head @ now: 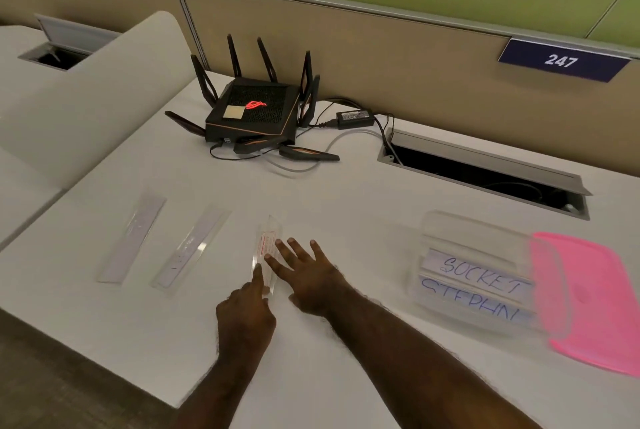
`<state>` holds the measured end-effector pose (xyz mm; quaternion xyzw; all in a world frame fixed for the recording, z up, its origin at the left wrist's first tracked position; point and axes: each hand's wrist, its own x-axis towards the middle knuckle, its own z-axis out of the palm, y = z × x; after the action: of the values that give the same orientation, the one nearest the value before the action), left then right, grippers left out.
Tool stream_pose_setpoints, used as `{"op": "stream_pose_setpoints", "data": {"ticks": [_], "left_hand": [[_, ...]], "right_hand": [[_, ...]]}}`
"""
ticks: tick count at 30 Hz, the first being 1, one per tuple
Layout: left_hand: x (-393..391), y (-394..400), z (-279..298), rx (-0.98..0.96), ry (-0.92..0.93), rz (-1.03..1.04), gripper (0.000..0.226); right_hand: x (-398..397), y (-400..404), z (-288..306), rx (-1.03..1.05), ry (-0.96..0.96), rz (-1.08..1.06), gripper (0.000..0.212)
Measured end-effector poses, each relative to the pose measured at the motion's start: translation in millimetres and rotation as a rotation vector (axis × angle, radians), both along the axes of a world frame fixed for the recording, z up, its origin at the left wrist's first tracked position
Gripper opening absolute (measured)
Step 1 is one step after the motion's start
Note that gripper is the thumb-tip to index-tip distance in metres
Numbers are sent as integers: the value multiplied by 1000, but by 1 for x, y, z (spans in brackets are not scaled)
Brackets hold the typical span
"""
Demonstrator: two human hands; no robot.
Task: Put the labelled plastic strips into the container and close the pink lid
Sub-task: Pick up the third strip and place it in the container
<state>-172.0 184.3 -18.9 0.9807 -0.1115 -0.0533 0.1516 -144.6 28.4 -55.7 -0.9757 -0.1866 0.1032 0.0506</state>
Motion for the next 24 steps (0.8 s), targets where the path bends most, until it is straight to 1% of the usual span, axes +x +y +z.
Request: {"op": "stream_pose_setpoints", "data": {"ticks": [2,4,8,11,14,17,19,20,22,23,24], "left_hand": [[6,-3,9,-109,52,73,50],[11,-6,21,-268,119,137,43],[27,-17,52,-530,247,159,41],[37,-26,74,-715,423,134,43],[45,-34,90,-849,599,11,40],[52,-49,99,-857,716,-126,36],[56,-65,100,-803,699,-187,35],[57,-74,98,-755,635,-203,34],[60,-93,95,-622,449,-225,28],[61,-102,94,-564,378,-250,30],[61,-111,94,-509,335,-292,36]], "right_hand": [[1,-6,4,20,-21,-23,87],[2,-17,9,40,-41,-50,91],[1,-49,27,89,-170,-98,96],[0,-81,43,100,-253,-153,97],[-6,-117,62,101,-304,-212,89],[-18,-153,83,107,-332,-243,78],[-31,-176,95,118,-323,-262,73],[-38,-188,99,125,-313,-274,71],[-53,-212,107,138,-295,-311,65],[-61,-223,110,149,-282,-341,63],[-69,-234,112,159,-264,-378,61]]}}
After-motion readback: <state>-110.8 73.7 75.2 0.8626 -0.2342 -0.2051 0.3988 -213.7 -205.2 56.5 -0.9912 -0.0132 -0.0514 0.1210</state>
